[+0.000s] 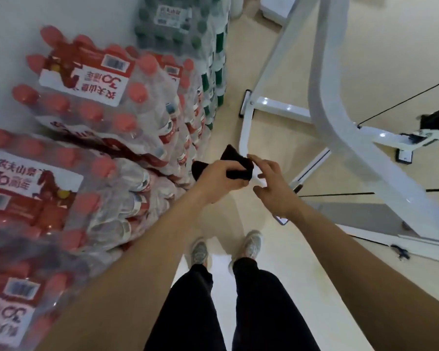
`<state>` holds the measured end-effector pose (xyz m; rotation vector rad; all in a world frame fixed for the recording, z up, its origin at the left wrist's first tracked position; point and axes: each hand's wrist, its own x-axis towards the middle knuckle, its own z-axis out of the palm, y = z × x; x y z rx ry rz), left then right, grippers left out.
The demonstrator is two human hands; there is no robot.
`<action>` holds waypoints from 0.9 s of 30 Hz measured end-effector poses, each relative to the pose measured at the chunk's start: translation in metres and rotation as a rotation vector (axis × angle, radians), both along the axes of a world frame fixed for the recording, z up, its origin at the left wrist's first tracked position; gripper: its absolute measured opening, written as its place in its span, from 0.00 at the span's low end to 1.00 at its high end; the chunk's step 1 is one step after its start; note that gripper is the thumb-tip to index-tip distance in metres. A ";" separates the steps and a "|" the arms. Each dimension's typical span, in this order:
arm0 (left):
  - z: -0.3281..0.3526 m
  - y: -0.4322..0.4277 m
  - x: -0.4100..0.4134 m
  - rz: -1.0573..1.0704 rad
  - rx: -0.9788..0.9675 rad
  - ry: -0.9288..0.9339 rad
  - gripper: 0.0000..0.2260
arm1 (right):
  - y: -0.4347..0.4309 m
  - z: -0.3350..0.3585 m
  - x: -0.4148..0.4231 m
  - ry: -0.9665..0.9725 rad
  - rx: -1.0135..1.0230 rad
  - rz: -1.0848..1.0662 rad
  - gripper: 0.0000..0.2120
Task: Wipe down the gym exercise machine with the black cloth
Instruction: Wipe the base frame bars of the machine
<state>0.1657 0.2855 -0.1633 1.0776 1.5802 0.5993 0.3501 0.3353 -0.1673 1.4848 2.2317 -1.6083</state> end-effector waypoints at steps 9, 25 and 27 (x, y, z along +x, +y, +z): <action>-0.152 0.011 0.026 0.009 -0.105 0.113 0.10 | 0.059 -0.150 0.028 -0.254 0.075 0.337 0.11; -0.472 0.126 0.049 -0.140 -0.274 0.389 0.16 | 0.164 -0.455 0.070 -0.488 0.059 0.140 0.11; -0.517 0.146 0.049 -0.018 -0.242 0.437 0.17 | 0.181 -0.495 0.058 -0.491 0.110 0.122 0.12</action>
